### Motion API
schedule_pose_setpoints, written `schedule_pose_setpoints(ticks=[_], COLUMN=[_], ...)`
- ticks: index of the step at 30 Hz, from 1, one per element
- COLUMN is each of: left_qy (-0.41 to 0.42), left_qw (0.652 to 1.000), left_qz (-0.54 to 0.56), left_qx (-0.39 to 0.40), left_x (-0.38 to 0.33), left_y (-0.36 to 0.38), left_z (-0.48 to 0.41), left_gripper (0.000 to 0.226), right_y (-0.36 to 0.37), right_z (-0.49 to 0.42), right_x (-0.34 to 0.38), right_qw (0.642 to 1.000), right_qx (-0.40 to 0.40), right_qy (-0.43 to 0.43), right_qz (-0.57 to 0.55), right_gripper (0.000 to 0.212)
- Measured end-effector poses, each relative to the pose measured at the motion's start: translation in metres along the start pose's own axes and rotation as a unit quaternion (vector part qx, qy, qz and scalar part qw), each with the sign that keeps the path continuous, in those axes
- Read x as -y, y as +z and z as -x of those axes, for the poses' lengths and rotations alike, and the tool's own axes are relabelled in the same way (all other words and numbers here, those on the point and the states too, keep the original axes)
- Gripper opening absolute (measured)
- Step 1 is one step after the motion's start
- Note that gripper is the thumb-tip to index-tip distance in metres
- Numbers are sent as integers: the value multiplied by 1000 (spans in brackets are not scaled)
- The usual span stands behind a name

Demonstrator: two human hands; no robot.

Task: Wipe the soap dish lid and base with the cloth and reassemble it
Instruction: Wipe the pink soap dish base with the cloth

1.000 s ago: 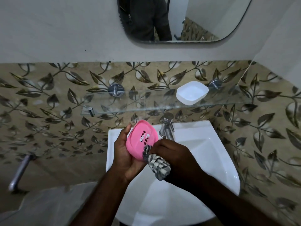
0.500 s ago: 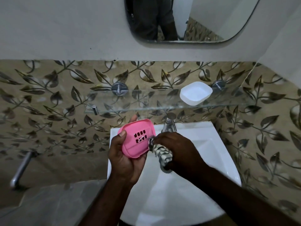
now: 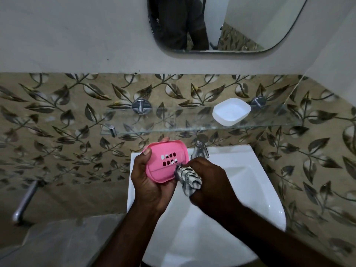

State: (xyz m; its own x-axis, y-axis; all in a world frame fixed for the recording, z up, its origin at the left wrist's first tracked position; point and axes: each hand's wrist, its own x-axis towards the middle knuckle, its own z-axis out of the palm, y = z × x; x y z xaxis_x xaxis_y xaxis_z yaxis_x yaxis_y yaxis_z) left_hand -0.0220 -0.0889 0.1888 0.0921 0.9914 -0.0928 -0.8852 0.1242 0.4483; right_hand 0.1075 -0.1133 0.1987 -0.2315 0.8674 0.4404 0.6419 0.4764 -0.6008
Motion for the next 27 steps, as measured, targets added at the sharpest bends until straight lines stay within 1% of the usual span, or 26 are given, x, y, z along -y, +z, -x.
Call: schedule_pose_setpoints(ticks=[1,2,3,4,5,7,8,10,12,14,15,16,18,20,21,23,25,27], left_qy=[-5,-14,-26,-33,-32,-17,-9,-9,-2,-1,-6,-12,-21,-37,-47,-57,-56,-46], left_qw=[1000,1000,1000,999,999,1000,1000,1000,1000,1000,999,999,999,999,999,998,997,996], left_qz=[-7,-9,-5,1,8,12,8,-1,-3,-11,-7,-6,-9,-4,-8,-28,-55,-68], left_qx=[-3,-6,-12,-11,-5,1,8,13,-5,-29,-38,-40,-29,-17,-14,-13,-15,-26], left_x=[1,3,3,4,3,0,-1,-1,1,2,1,0,-3,-6,-7,-10,-10,-6], left_y=[3,4,5,5,5,4,4,5,5,7,7,6,1,-1,-1,2,5,7], left_z=[0,1,2,3,3,2,0,-1,-2,-3,-3,-2,-3,-4,-5,-6,-5,-3], left_gripper=[62,49,41,42,49,63,65,66,69,77,82,86,86,85,86,88,89,89], right_y=[3,4,4,1,-4,-12,-15,-18,-10,0,3,5,1,-4,-6,-6,0,3], right_z=[2,5,7,8,6,4,3,0,0,3,6,9,8,7,6,7,9,12], right_x=[9,17,22,23,20,2,-8,-18,-8,11,19,22,9,-11,-18,-22,-12,1], right_qw=[1000,999,997,995,994,993,993,994,998,1000,999,999,995,990,990,996,1000,998], right_qx=[-4,3,18,37,57,72,70,47,19,12,22,38,62,64,61,39,-4,-29], right_qy=[-7,-30,-59,-81,-90,-77,-51,7,21,0,-18,-38,-69,-81,-76,-46,-14,-7], right_qz=[-30,-45,-46,-42,-26,48,77,93,50,-15,-19,-4,44,96,104,67,1,-54], right_gripper=[17,13,12,15,19,25,24,20,20,14,12,14,23,26,26,27,26,24])
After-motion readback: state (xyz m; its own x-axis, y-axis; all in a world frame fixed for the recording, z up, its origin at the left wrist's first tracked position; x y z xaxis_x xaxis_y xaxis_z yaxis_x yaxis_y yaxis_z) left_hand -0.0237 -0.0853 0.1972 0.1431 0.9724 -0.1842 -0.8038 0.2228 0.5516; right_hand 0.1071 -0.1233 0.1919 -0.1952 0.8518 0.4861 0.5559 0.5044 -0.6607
